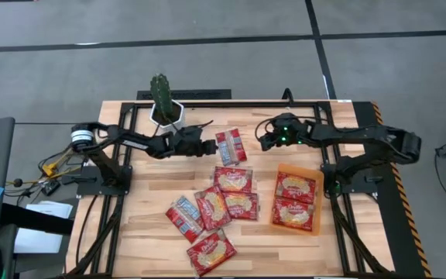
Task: Sort popcorn bags into baskets
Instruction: Put the popcorn bag into the orange bin
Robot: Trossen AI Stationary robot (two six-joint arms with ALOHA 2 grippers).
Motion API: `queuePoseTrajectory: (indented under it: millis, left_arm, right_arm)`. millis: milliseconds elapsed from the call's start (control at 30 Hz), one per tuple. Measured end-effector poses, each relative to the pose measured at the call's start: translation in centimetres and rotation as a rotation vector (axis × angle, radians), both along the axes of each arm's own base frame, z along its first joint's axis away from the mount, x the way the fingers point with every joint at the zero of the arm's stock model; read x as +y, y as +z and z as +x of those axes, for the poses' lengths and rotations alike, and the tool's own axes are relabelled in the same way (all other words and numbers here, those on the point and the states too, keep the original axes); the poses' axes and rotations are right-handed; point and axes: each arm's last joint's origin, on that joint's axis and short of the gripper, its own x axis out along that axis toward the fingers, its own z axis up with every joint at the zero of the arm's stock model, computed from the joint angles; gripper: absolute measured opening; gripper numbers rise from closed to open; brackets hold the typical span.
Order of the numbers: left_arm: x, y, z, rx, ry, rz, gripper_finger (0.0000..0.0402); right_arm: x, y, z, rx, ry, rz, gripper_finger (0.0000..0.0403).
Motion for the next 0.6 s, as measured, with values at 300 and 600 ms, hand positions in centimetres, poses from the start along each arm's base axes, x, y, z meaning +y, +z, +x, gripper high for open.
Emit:
queuePoseTrajectory:
  millis: [300,600]
  left_arm:
    - [1.9,-2.8,1.8,0.036,-0.023,-0.146,0.0251]
    - [3.0,-4.0,2.9,0.045,-0.022,-0.200,0.0277]
  right_arm:
    - [-0.5,-1.5,1.1,-0.012,-0.009,0.056,0.0148]
    - [-0.9,-1.6,0.9,-0.001,-0.036,0.044,0.0141]
